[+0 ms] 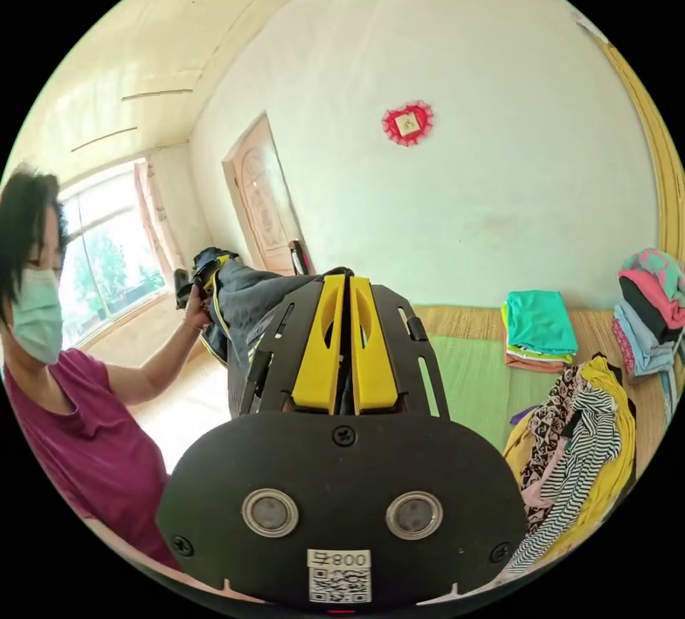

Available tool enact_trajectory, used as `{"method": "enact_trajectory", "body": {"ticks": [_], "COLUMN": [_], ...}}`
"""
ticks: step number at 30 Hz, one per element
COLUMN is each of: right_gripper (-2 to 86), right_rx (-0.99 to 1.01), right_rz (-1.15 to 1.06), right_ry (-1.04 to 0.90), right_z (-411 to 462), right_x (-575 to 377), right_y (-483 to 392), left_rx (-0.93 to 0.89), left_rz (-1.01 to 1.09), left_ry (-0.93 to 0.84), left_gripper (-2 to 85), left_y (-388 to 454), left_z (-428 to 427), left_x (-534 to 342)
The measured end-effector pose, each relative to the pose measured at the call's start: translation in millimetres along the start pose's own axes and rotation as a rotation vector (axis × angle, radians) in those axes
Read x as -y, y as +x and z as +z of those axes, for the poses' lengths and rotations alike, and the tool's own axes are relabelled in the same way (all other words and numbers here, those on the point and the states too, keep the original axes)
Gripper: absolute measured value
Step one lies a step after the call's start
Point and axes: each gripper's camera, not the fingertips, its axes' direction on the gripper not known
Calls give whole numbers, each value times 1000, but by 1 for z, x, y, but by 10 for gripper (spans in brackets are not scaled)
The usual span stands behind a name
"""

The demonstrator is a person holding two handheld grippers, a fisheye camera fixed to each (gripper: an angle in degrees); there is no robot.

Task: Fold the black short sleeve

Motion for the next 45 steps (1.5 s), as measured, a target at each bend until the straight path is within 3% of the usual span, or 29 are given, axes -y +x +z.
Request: {"method": "enact_trajectory", "body": {"ticks": [5,9,11,14,21,32,45], "right_gripper": [43,59,61,67,72,65,90], "right_rx": [-247,-199,-192,-185,-179,-143,-226], "right_rz": [254,370,374,393,355,329,-73], "right_ry": [-322,-447,-540,-673,-836,-813,-775], "right_z": [168,245,270,297,344,424,596], "right_x": [12,-58,-97,-159,-228,-224,-148], "right_y": [107,153,159,161,135,97,29], "left_rx": [271,188,180,123,38,130,198], "left_rz": [-196,-264,-344,-504,-719,-697,-471], "left_ry": [-342,-532,-731,-836,-820,-861,-739], "left_gripper": [67,70,69,71,80,42,46], "left_y": [-123,-180,-211,-237,-270,-328,-355], "left_z": [121,159,174,172,192,271,317], "left_x": [-18,-81,-138,-199,-252,-239,-188]}}
